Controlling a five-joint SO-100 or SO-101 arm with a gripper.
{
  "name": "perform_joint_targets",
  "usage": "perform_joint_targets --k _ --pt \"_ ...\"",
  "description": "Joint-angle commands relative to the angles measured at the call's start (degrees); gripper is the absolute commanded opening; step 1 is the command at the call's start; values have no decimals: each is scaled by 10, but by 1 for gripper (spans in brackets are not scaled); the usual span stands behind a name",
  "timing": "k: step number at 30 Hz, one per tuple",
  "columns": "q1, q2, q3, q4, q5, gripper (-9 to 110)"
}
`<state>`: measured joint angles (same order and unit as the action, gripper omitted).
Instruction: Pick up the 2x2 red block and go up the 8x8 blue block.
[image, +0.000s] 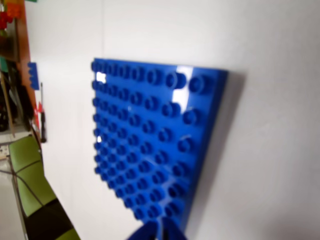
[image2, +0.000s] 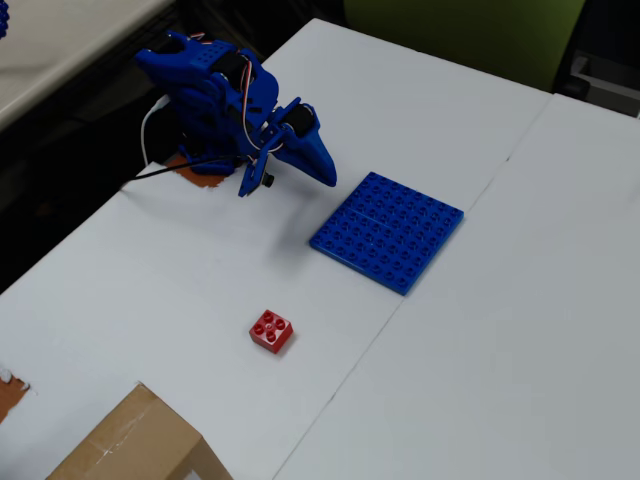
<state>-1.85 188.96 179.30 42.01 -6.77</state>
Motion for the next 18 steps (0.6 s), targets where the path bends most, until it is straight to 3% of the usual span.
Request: perform_joint_targets --k 1,18 --pt "-3 6 4 4 -4 0" --pt "11 4 4 -2 -4 0"
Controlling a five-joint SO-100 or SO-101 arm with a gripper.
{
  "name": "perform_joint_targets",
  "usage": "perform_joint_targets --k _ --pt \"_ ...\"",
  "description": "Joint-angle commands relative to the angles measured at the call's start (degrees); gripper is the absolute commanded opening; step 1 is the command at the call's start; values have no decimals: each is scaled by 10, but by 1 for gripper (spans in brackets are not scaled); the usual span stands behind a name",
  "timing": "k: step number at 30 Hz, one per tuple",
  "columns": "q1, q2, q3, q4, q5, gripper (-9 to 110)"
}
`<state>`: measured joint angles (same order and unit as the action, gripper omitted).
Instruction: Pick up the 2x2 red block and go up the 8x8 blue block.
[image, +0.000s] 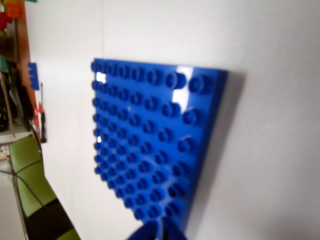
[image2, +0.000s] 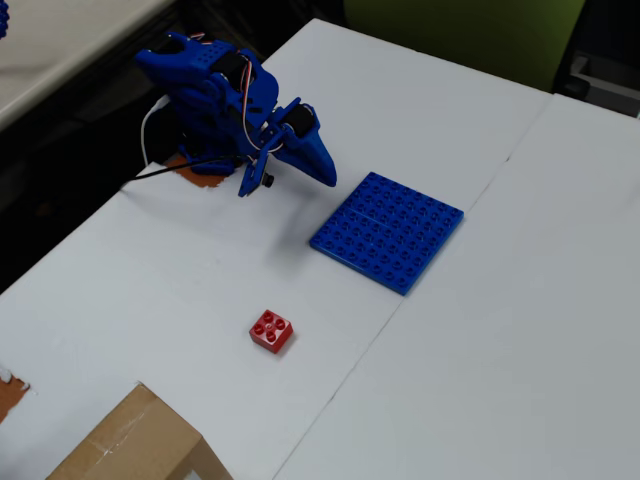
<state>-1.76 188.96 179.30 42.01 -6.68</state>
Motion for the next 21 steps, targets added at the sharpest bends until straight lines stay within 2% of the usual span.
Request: perform_joint_targets --k 1,2,6,11,16,21 --pt "15 0 4 -16 -45 0" --pt "18 -3 4 -28 -90 5" --pt "18 -28 2 -96 -109 2" --pt "-4 -93 -27 -119 -262 3" --pt "-17 -203 -154 -64 -341 1" --pt "-8 -385 -377 46 -388 0"
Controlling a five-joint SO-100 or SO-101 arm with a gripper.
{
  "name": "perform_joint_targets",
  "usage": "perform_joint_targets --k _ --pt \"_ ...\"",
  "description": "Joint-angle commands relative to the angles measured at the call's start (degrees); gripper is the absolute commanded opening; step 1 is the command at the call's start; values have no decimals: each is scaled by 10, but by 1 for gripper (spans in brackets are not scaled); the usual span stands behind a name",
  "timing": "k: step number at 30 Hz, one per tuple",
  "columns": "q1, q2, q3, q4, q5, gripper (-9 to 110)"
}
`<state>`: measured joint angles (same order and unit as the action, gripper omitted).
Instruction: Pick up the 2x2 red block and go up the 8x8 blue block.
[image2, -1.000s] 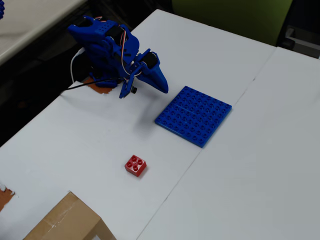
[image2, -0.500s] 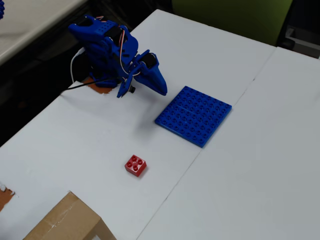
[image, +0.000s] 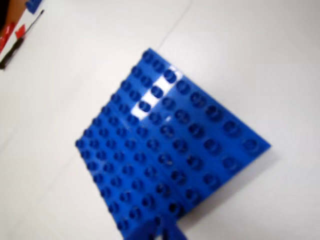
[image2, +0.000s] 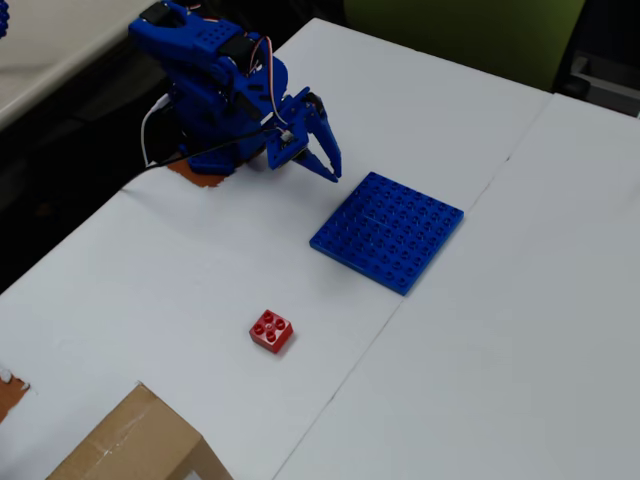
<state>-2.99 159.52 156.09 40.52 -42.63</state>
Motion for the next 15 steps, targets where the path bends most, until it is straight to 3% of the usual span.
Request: perform_joint_targets --k 1,7,15 --pt "7 -130 -201 102 -47 0" --pt "37 -326 -483 323 -188 0" --pt "126 -497 -721 483 -439 1"
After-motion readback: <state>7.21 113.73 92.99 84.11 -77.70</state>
